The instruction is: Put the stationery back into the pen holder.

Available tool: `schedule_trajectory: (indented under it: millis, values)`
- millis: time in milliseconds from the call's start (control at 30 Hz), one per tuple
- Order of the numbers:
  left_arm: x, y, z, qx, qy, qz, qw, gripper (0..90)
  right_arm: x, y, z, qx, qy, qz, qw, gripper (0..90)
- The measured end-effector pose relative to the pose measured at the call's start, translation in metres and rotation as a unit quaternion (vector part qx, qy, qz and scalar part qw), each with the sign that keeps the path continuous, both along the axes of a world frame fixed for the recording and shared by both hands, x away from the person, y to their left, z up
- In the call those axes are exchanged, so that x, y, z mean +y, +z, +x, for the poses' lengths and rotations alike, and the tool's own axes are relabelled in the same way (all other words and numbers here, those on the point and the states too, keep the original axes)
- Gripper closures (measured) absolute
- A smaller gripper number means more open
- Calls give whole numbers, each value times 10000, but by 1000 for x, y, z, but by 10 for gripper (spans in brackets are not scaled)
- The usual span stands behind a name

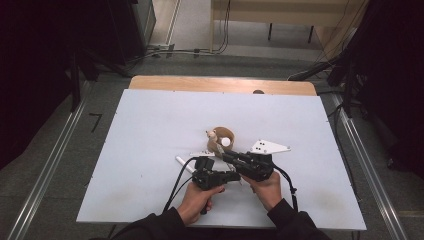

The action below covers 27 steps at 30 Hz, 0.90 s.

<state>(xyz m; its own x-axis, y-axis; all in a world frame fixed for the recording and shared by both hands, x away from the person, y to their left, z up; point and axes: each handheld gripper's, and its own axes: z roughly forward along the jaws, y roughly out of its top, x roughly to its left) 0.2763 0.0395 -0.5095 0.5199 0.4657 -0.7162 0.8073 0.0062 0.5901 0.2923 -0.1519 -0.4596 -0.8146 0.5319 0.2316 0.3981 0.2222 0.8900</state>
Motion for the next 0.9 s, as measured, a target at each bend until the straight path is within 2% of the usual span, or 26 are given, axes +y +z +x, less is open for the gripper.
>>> schedule_trajectory:
  millis: [133,267,433,567,733,800,900]
  values:
    - [3,1,1,-7,71,-24,10000,797,-1,2,-2,-33,4,-39,10000,706]
    - [5,3,1,-38,118,-27,9999,797,-7,6,-4,-43,12,-53,10000,598]
    - [8,5,0,-183,187,65,9996,797,-19,10,-7,-169,-65,-165,9997,555]
    - [12,8,0,-273,258,113,9992,797,-31,11,-7,-215,-271,-216,9992,510]
    - [12,12,-3,-492,293,266,9980,797,-50,8,-5,-114,-641,-308,9974,431]
    - [12,15,-5,-617,300,314,9971,796,-57,6,-4,-81,-800,-418,9959,408]
    - [11,20,-7,-788,325,395,9956,797,-64,0,-3,-1,-947,-733,9928,390]
